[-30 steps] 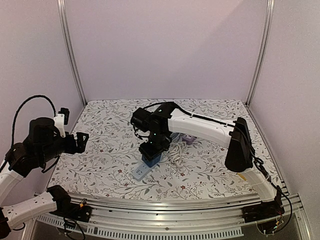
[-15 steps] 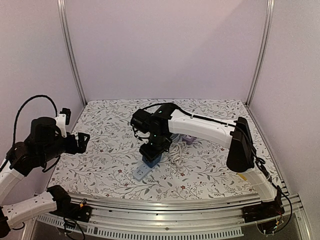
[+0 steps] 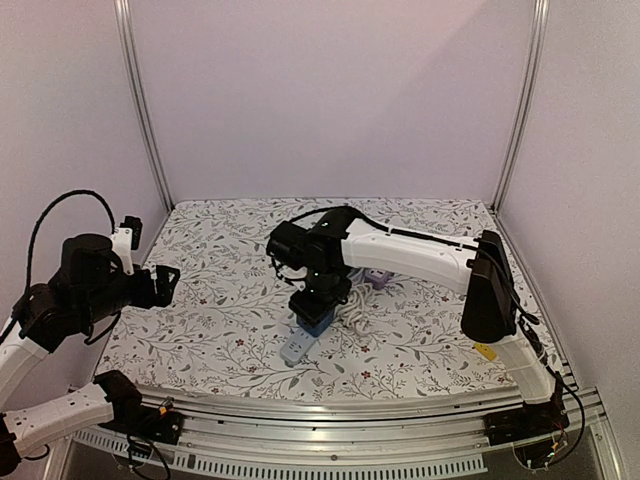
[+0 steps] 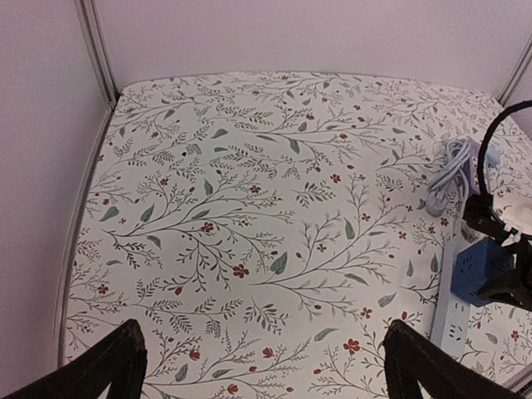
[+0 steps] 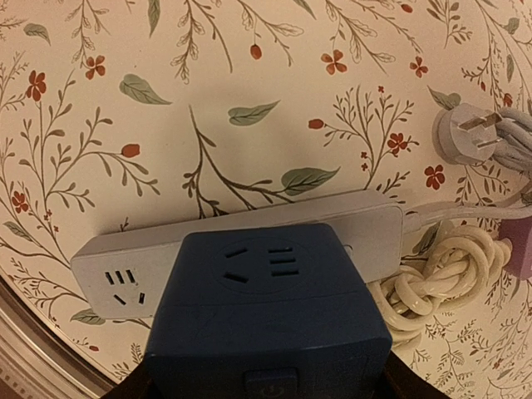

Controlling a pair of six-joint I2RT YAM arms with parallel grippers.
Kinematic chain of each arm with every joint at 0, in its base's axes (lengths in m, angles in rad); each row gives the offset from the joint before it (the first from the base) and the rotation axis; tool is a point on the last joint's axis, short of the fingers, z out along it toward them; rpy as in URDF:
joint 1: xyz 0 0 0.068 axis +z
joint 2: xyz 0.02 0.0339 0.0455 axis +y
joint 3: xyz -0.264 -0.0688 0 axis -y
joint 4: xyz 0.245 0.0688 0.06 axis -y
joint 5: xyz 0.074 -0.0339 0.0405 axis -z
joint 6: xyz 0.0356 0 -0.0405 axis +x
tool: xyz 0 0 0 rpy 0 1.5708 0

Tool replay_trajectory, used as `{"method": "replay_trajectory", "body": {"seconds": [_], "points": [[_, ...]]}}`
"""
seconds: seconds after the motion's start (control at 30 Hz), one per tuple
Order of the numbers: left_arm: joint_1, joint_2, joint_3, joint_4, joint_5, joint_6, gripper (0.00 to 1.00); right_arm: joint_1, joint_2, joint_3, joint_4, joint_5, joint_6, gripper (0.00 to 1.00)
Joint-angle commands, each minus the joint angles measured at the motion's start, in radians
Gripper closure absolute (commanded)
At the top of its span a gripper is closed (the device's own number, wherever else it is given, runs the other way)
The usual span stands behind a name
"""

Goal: Insert the plug

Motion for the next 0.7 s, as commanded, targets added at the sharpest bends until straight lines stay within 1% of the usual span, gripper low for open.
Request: {"method": "replay_trajectory", "body": {"seconds": [0.0, 0.13, 0.4, 0.67], "points": [[0.02, -0.002, -0.01, 0.014, -0.003, 0.006, 0.0, -0.015, -0.013, -0.001, -0.354, 0.047, -0.013, 1.0], [0.02, -0.003, -0.01, 0.013, -0.005, 0.005, 0.0, -0.014, 0.028, 0.042, -0.356, 0.037, -0.018, 1.0], [0.022, 0.001, -0.01, 0.014, -0.002, 0.008, 0.0, -0.02, 0.075, 0.046, -0.326, 0.013, -0.02, 1.0], [0.023, 0.007, -0.011, 0.016, 0.002, 0.008, 0.0, -0.042, 0.115, 0.07, -0.313, 0.001, 0.029, 1.0]]}}
